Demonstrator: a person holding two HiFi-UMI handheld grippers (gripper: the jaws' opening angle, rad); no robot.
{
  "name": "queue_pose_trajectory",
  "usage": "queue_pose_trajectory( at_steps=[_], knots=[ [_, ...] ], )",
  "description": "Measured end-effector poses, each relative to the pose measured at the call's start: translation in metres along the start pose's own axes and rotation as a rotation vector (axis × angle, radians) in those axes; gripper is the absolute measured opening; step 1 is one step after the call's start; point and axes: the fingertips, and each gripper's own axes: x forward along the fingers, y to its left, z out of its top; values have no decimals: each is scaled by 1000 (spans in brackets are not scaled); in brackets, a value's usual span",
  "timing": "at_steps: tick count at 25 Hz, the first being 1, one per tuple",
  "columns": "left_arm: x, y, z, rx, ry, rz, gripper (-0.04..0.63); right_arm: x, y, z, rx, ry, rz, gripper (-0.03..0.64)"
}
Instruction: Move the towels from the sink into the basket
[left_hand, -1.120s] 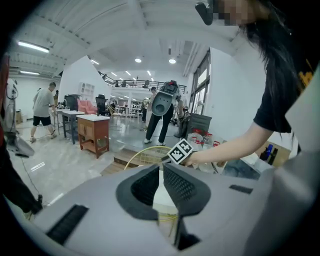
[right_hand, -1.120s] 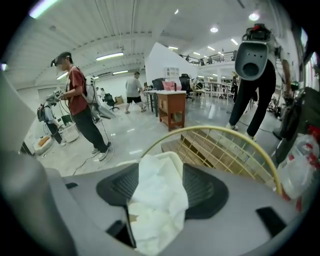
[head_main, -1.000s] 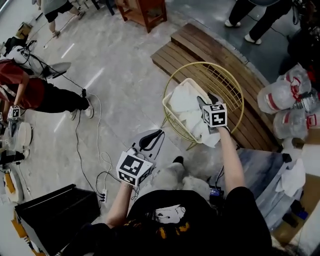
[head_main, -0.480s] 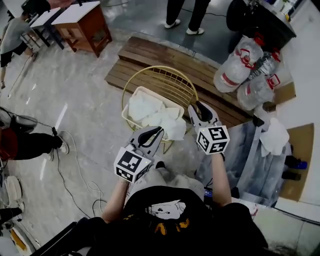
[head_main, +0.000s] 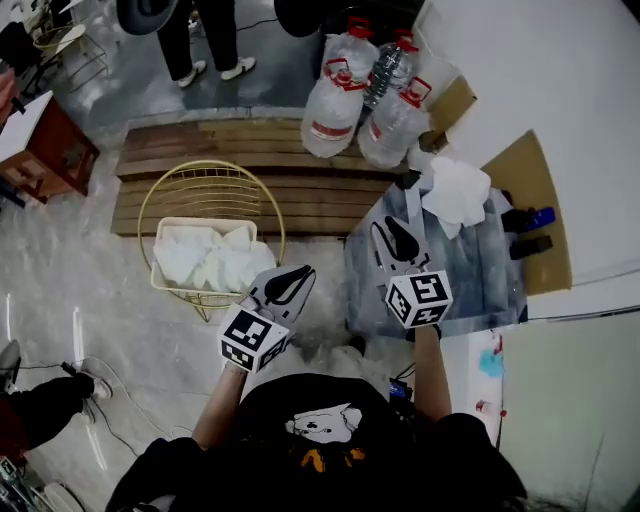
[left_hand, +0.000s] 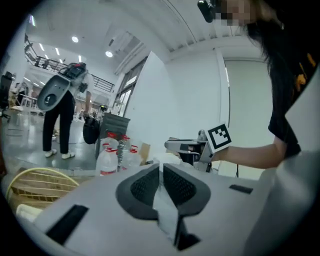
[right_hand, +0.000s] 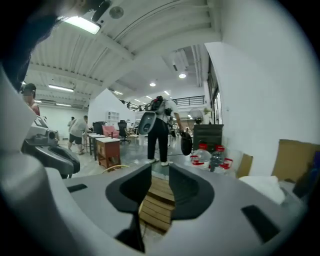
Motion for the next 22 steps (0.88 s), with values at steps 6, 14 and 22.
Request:
queue_pose_trajectory(
  at_steps=[6, 14, 22],
  knots=[
    [75, -64, 4, 40, 29, -101, 29, -62, -109, -31, 11, 25, -136, 118],
    [171, -127, 14, 45, 44, -72, 29, -94, -236, -77, -29, 98, -141, 188],
    [236, -160, 21, 27, 61, -16, 29, -61, -343, -127, -51, 188, -197, 314]
  ],
)
